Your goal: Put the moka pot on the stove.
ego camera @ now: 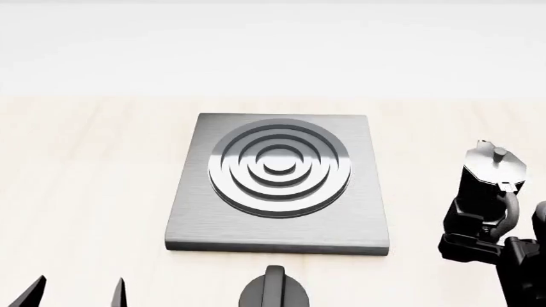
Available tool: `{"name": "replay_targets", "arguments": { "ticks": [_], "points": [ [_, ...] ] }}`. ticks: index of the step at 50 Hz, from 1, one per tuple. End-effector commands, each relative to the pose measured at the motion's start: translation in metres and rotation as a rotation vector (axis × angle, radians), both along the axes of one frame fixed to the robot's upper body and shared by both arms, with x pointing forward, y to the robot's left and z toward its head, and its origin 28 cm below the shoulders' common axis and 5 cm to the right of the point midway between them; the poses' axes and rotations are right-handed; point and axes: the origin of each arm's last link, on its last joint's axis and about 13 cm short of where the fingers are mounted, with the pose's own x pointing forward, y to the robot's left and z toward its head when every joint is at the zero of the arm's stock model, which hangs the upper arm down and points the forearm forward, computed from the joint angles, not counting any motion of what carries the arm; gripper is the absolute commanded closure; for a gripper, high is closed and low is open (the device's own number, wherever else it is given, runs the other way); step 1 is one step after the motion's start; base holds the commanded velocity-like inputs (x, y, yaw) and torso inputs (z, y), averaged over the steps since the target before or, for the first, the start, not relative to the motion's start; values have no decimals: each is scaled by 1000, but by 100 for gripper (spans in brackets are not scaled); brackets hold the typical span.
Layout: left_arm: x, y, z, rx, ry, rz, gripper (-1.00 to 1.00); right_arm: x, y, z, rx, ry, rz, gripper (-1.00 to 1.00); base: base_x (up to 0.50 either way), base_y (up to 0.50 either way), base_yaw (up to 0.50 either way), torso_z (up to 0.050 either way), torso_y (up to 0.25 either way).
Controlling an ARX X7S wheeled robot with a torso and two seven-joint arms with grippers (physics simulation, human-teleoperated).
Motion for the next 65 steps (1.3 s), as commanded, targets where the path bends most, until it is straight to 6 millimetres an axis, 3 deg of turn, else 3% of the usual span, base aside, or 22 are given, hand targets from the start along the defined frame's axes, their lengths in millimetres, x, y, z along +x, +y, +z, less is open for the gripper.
{"name": "replay_targets", "arguments": {
  "ticks": [1,19,41,42,57,59,65],
  "points": [
    [0,0,1,1,-4,2,-100,8,-8,-7,2,17,-10,-100,0,0,0,0,0],
    [-1,0,1,2,-5,5,-100,19,-18,-13,40,13,-3,-100,0,0,0,0,0],
    [-1,1,2,4,-5,10,-100,28,-14,-12,28,24,28,-100,0,0,0,0,0],
    [-1,1,2,4,-6,10,-100,28,-14,-12,28,25,28,100,0,0,0,0,0],
    [-1,1,2,2,-6,11,-100,26,-12,-13,7,35,27,100,0,0,0,0,0],
    [-1,1,1,3,-5,12,-100,27,-9,-5,-29,4,17,100,0,0,0,0,0],
    [-1,1,1,2,-6,12,-100,33,12,64,-142,-204,64,100,0,0,0,0,0]
  ]
}}
